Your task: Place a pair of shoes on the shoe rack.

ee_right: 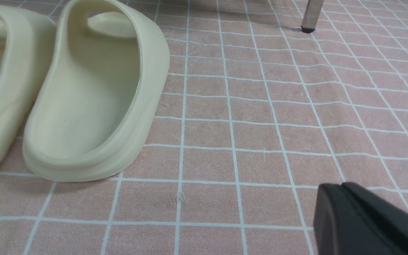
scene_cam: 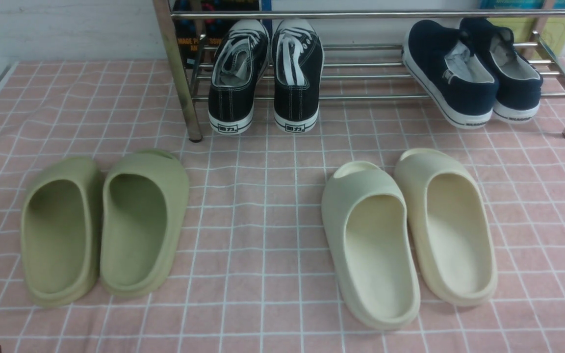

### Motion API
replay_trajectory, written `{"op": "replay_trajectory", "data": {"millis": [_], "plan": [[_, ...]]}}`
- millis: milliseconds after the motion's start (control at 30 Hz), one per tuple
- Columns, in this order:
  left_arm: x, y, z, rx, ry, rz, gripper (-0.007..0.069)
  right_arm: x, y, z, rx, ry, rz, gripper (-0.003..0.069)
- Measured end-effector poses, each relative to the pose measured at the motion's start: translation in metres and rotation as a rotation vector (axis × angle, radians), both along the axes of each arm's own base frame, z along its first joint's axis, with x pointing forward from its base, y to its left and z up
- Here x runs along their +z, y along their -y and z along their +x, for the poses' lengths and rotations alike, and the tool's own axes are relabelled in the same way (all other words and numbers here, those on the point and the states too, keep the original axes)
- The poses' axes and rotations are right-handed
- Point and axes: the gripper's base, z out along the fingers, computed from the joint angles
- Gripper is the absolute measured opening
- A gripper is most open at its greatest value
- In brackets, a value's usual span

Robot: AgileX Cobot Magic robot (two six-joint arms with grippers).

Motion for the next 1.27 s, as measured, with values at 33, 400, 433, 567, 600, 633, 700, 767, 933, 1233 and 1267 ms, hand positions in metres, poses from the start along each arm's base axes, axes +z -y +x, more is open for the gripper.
{"op": "replay_trajectory", "data": {"millis": [33, 400, 433, 567, 600, 633, 700, 767, 933, 1233, 1267], "plan": [[0.0000, 0.0000, 0.0000, 0.000, 0.000, 0.000, 0.0238, 0.0000, 0.0000, 0.0000, 0.000, 0.000, 0.000, 0.0009], [0.0000, 0.0000, 0.0000, 0.000, 0.000, 0.000, 0.0238, 0.0000, 0.0000, 0.0000, 0.000, 0.000, 0.000, 0.0020], [0.0000, 0.0000, 0.0000, 0.000, 0.000, 0.000, 0.0238, 0.0000, 0.0000, 0.0000, 0.000, 0.000, 0.000, 0.0020], [0.0000, 0.0000, 0.0000, 0.000, 0.000, 0.000, 0.0238, 0.0000, 0.0000, 0.0000, 0.000, 0.000, 0.000, 0.0020], [0.0000, 0.0000, 0.0000, 0.000, 0.000, 0.000, 0.0238, 0.0000, 0.0000, 0.0000, 0.000, 0.000, -0.001, 0.0020], [0.0000, 0.0000, 0.0000, 0.000, 0.000, 0.000, 0.0238, 0.0000, 0.0000, 0.0000, 0.000, 0.000, -0.001, 0.0021], [0.0000, 0.0000, 0.0000, 0.000, 0.000, 0.000, 0.0239, 0.0000, 0.0000, 0.0000, 0.000, 0.000, -0.001, 0.0024], [0.0000, 0.0000, 0.0000, 0.000, 0.000, 0.000, 0.0239, 0.0000, 0.0000, 0.0000, 0.000, 0.000, 0.000, 0.0028], [0.0000, 0.0000, 0.0000, 0.000, 0.000, 0.000, 0.0239, 0.0000, 0.0000, 0.0000, 0.000, 0.000, -0.001, 0.0034], [0.0000, 0.0000, 0.0000, 0.000, 0.000, 0.000, 0.0239, 0.0000, 0.0000, 0.0000, 0.000, 0.000, 0.000, 0.0040], [0.0000, 0.0000, 0.0000, 0.000, 0.000, 0.000, 0.0239, 0.0000, 0.0000, 0.0000, 0.000, 0.000, 0.000, 0.0041]]}}
